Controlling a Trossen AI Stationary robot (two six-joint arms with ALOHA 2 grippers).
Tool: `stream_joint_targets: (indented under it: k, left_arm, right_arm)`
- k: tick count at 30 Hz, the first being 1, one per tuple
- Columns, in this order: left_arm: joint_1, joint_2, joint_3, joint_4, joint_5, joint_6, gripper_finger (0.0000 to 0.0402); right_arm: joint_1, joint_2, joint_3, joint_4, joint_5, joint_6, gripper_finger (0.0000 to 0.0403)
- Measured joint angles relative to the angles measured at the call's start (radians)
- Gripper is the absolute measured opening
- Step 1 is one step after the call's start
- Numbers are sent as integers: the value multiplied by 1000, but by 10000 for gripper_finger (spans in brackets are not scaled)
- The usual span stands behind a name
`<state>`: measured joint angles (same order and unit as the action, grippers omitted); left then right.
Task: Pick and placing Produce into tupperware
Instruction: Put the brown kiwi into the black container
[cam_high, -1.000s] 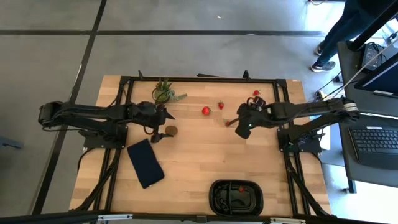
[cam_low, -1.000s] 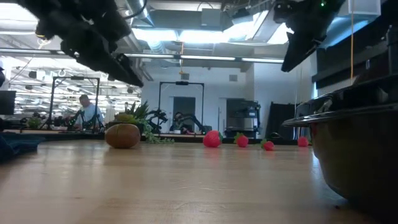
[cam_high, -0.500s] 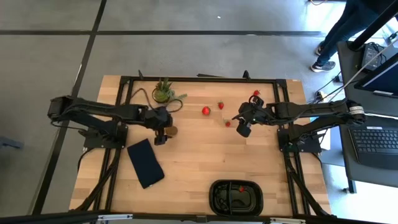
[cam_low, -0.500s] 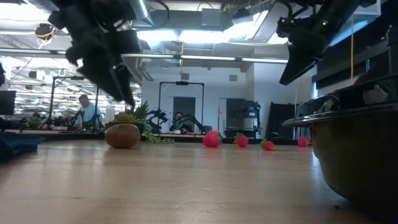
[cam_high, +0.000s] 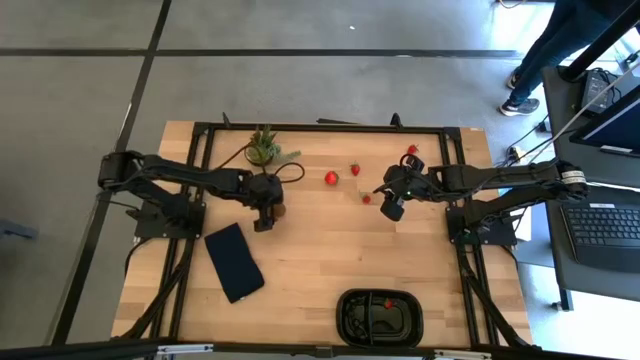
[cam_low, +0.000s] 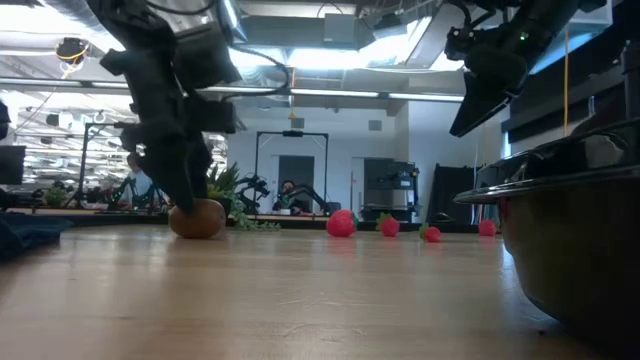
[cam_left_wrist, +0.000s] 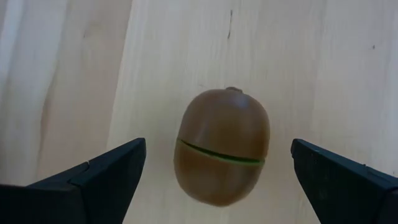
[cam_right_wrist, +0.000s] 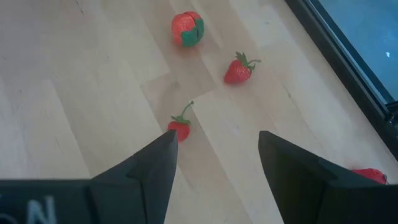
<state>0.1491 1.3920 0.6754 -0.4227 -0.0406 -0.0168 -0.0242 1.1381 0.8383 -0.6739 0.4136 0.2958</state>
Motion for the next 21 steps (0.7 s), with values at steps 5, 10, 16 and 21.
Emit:
stream_joint_targets:
  k: [5,10,16,21]
  left_arm:
    - [3,49,0,0,1,1,392]
    - [3,67,0,-3,1,-4,392]
    - [3,67,0,-2,1,-4,392]
    - [3,67,0,-2,1,-1,392]
  right_arm:
    - [0,0,0,0,0,-7,226]
    - [0,0,0,1,0,-9,226]
    - [0,0,0,1,0,-9,226]
    - [0,0,0,1,0,-9,226]
